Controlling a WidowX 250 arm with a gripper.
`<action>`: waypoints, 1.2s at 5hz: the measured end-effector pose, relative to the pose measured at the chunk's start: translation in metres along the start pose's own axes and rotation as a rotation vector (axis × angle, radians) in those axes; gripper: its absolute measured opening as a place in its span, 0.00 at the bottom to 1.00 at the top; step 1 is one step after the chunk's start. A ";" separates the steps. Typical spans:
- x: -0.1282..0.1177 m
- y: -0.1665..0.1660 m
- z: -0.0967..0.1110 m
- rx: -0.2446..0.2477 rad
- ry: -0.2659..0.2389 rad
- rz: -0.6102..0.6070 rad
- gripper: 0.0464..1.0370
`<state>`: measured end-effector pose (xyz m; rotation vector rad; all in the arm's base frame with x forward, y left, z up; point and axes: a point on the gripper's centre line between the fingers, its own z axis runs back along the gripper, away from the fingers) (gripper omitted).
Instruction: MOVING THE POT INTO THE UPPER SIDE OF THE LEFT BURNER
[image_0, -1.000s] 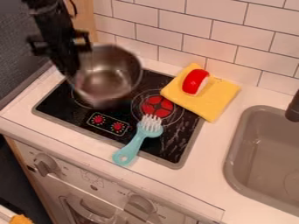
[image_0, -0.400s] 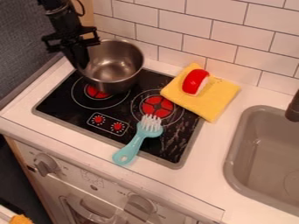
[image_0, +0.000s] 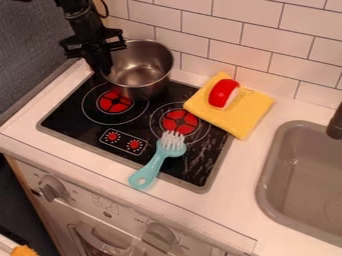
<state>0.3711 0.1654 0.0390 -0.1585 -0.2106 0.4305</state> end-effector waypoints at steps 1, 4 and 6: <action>-0.003 -0.004 -0.001 -0.018 0.008 -0.005 0.24; -0.007 -0.052 0.071 0.065 0.006 -0.308 0.98; -0.045 -0.085 0.058 0.147 0.043 -0.389 0.97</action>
